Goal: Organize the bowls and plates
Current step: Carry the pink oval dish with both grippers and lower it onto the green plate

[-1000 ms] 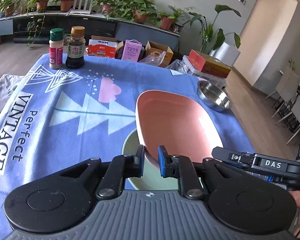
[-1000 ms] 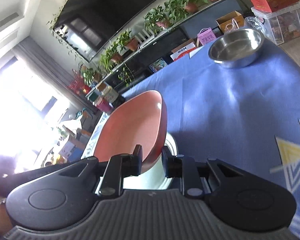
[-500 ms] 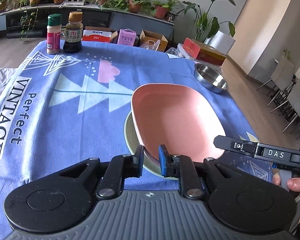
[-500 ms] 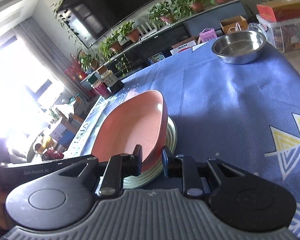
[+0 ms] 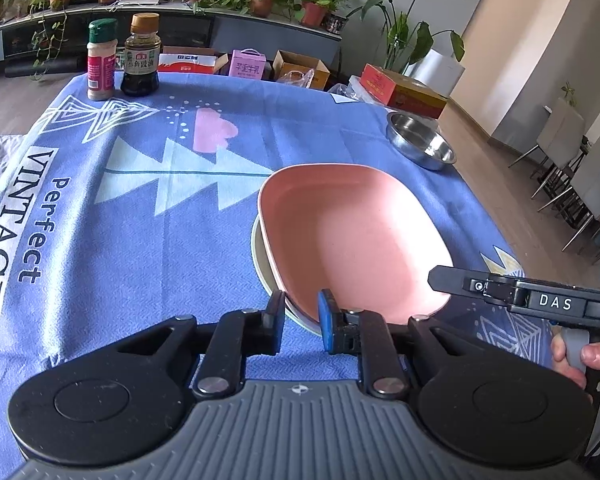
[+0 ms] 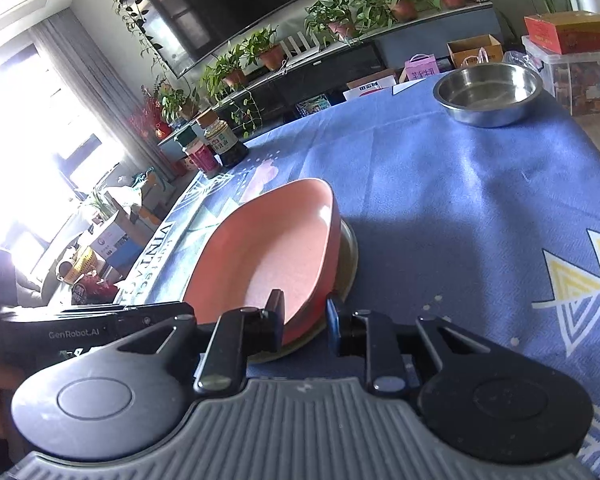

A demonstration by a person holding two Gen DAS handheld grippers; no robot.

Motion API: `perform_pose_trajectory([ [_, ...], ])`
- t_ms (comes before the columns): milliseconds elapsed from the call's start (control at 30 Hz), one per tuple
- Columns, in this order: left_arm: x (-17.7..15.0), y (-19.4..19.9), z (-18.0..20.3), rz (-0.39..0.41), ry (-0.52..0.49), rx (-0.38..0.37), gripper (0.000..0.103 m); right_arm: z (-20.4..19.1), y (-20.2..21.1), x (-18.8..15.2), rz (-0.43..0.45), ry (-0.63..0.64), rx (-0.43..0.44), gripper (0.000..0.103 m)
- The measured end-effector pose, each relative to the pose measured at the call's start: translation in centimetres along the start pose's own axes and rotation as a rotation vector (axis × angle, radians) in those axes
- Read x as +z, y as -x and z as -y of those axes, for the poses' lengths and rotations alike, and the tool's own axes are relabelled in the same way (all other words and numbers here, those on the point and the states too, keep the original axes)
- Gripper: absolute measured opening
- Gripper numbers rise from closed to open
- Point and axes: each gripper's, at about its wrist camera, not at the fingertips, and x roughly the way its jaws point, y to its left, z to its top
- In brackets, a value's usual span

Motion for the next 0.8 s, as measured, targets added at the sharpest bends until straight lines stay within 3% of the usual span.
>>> perform_pose_trajectory([
  [567,0.5,0.8,-0.6,0.022,0.012,-0.015,0.032,0.5,0.6,0.7,0.033,0.007,0.000,0.081],
  [800,0.8,1.0,-0.5,0.035,0.022,-0.013,0.033,0.4,0.2,0.5,0.045,0.028,-0.001,0.079],
])
